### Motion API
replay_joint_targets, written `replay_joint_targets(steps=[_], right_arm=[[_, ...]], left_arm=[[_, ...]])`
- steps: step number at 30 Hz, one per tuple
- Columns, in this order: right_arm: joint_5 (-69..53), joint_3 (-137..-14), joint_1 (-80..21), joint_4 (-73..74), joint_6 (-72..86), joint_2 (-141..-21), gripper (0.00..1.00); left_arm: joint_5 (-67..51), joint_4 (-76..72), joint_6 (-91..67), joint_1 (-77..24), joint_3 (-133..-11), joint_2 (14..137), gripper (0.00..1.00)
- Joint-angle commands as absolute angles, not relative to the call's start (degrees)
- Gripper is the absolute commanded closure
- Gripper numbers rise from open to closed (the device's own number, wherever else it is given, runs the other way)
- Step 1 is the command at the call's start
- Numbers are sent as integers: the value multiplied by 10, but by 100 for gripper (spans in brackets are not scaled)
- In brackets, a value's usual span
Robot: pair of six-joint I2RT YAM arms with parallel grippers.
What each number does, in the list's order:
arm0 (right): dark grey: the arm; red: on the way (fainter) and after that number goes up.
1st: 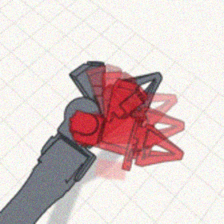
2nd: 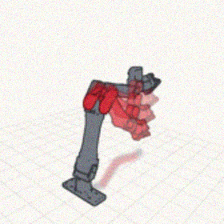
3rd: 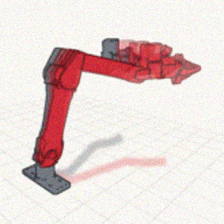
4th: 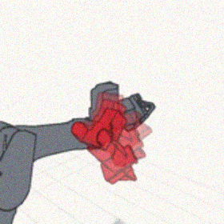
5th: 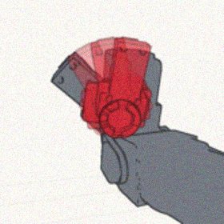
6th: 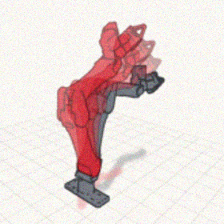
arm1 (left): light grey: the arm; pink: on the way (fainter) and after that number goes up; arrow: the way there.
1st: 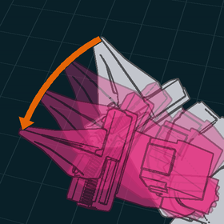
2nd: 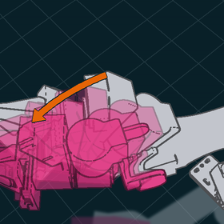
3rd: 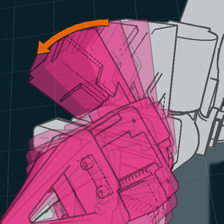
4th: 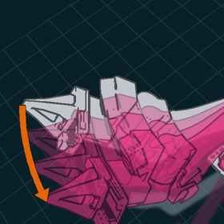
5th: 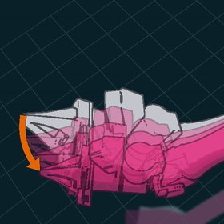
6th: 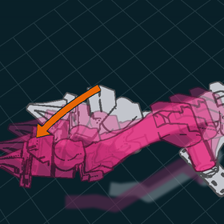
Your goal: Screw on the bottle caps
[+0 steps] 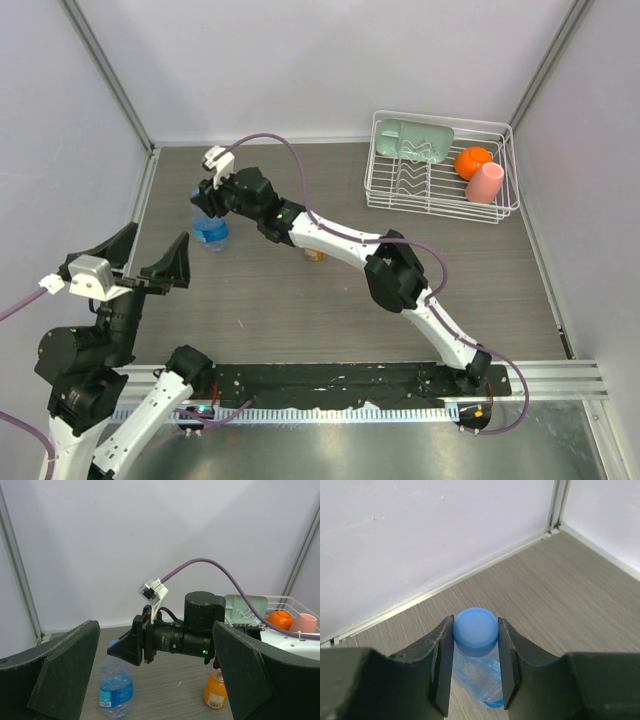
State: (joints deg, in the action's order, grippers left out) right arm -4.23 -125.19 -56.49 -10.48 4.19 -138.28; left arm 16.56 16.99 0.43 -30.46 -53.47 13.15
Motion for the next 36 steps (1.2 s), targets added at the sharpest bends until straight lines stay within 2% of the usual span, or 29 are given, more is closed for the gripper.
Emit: replay_joint_targets(steps=[1,5,14,20,24,36], right_arm=[[-43,-1262,-585,-192,17,-1366,99],[-48,-1249,-592,-167,6,-1366,96],[-54,-1259,-599,-95,-25,-1367,81],[-51,-1263,-599,-78,-23,-1368,61],[-49,-1266,-599,-71,-22,-1367,43],[-54,-1285,-599,-55,-25,-1368,35]], left_arm=[[178,177,-14,-305,-548,146,0],[182,177,-17,-305,-547,151,0],[182,171,-20,-306,-545,154,0],[182,170,-20,-305,-546,154,0],[182,169,-20,-305,-546,153,0],[175,168,-15,-305,-546,148,0]])
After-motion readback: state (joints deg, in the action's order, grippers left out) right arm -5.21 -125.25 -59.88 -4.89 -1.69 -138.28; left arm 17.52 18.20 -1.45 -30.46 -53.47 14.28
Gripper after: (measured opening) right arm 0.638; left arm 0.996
